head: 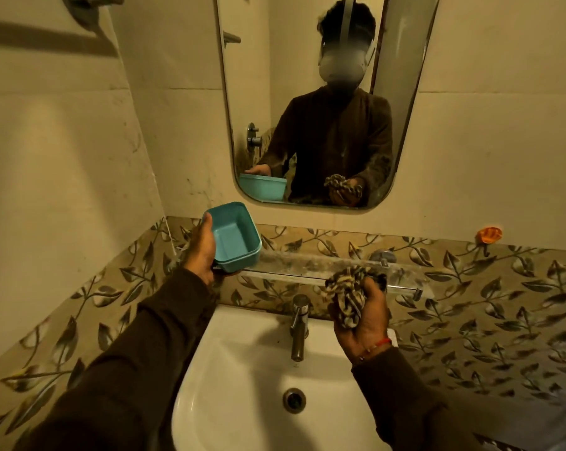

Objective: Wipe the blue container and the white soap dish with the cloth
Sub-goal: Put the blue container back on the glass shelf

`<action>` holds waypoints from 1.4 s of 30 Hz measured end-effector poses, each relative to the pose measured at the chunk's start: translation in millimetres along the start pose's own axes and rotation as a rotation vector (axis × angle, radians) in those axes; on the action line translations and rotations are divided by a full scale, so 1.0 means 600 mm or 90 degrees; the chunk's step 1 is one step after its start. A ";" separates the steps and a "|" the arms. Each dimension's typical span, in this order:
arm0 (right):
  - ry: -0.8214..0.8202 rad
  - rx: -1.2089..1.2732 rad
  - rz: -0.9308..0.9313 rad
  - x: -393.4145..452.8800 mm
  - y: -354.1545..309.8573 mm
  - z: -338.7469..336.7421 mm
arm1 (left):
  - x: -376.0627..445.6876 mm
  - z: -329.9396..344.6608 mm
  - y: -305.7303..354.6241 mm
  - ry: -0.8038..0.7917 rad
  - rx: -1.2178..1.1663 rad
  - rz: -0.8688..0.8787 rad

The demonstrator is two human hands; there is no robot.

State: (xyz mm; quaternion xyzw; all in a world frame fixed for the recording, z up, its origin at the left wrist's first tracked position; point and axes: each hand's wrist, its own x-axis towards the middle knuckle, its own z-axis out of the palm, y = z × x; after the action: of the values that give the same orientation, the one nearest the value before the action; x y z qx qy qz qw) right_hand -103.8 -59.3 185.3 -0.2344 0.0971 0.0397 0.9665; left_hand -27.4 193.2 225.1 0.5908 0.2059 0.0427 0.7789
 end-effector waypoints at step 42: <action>0.037 -0.071 -0.125 -0.048 0.064 -0.039 | 0.181 -0.004 0.039 -0.252 0.958 0.553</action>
State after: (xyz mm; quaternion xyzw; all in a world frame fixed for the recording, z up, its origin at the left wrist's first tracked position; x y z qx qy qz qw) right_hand -140.5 -37.1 154.0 -0.2974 0.0990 -0.0564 0.9479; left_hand 74.6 236.1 217.0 0.9683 -0.2012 0.0848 0.1212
